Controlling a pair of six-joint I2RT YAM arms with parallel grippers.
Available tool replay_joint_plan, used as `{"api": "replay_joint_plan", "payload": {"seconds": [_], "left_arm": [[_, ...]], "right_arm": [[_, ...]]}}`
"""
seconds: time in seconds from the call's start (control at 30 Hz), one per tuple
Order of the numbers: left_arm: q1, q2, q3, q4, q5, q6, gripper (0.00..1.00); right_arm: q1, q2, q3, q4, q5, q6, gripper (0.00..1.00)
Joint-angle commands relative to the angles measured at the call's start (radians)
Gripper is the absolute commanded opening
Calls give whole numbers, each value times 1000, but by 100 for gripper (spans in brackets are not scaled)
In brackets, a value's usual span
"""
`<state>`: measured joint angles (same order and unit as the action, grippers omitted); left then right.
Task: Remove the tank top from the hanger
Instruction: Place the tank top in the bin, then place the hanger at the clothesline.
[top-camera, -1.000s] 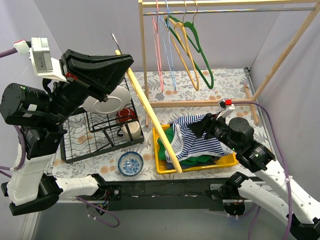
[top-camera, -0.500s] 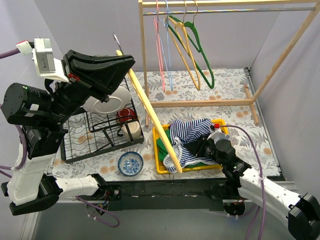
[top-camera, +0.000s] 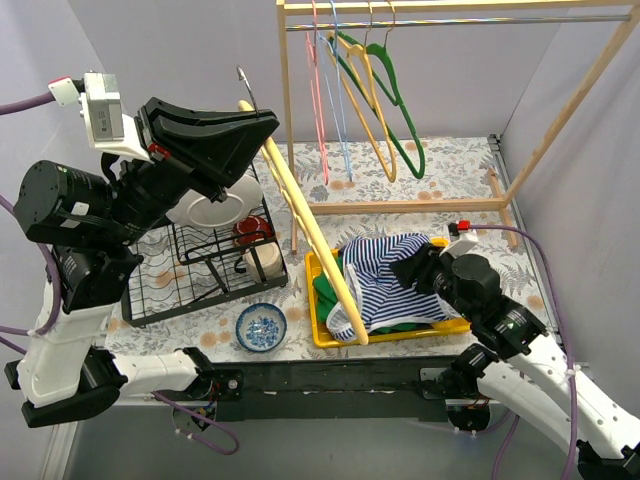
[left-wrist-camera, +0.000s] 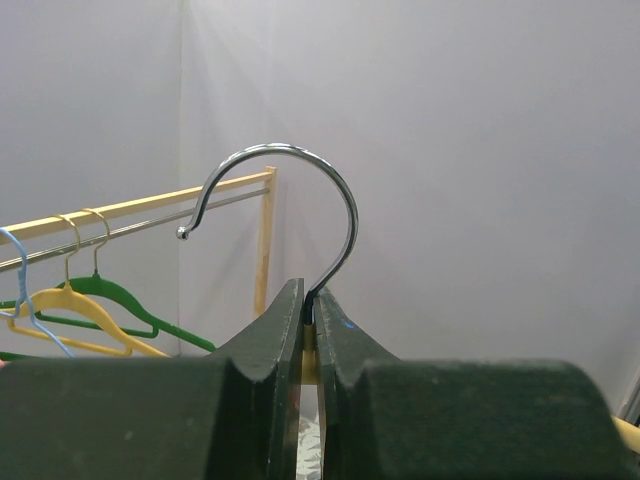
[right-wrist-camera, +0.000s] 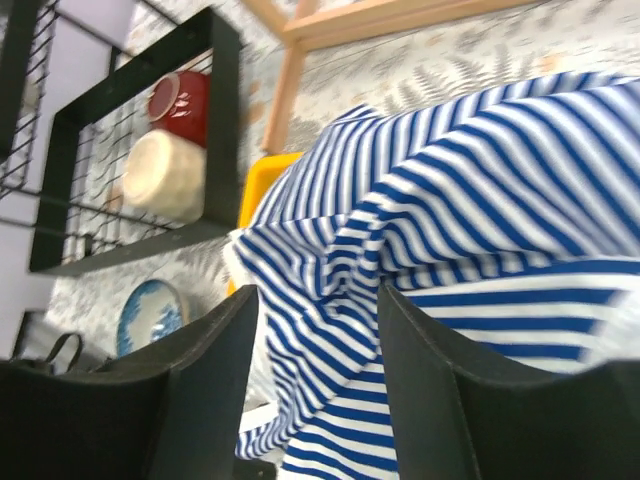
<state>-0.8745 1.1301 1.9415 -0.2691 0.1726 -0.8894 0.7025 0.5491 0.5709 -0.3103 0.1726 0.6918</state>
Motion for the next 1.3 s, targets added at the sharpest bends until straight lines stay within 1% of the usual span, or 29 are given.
{"api": "replay_joint_plan", "payload": {"seconds": [0.0,0.1,0.17,0.3,0.4,0.47,0.5,0.53,0.6,0.63,0.67,0.73,0.77,0.8,0.83,0.87,0.9,1.0,1.07,1.1,1.2,1.27], "left_arm": [[-1,-12,-1,28,5,-5,0],[-1,-1,4,28,24,-14,0],[-1,7,7,31,36,-20,0],[-3,17,2,56,56,-36,0],[-1,34,14,64,85,-55,0],[-1,49,20,85,100,-63,0],[-3,56,16,102,119,-69,0],[-3,65,28,116,129,-69,0],[-1,118,74,108,145,-68,0],[-3,137,97,100,159,-62,0],[-3,170,124,103,165,-60,0],[-3,192,126,132,171,-66,0],[-3,203,128,172,174,-74,0],[-1,233,137,188,182,-80,0],[-1,253,155,200,205,-86,0],[-1,273,192,217,221,-100,0],[-1,313,206,229,235,-111,0],[-3,352,200,327,266,-167,0],[-1,388,195,387,286,-190,0],[-1,401,194,405,291,-206,0],[-3,459,212,450,291,-224,0],[-4,508,243,465,285,-232,0]], "right_arm": [[2,-9,57,-232,208,-41,54],[2,-14,9,-279,257,-8,49],[2,3,-26,-282,269,34,48],[2,57,-101,-181,252,40,47],[2,80,-83,-168,249,19,49],[2,81,-1,-249,284,5,52],[2,83,42,-300,300,0,56],[2,84,132,-410,317,6,59],[2,75,213,-484,357,-9,65],[3,58,297,-513,366,-18,67],[2,51,334,-541,381,-27,70],[2,41,415,-561,383,-75,74],[2,46,496,-576,367,-92,76],[2,54,533,-581,354,-109,79],[2,72,567,-581,331,-148,81],[2,81,642,-582,280,-169,82],[2,93,674,-585,257,-175,84],[2,132,806,-586,179,-186,86],[0,141,854,-575,156,-189,86],[2,141,901,-564,151,-195,86],[2,140,969,-514,142,-224,85],[2,153,1040,-481,99,-244,84]]}}
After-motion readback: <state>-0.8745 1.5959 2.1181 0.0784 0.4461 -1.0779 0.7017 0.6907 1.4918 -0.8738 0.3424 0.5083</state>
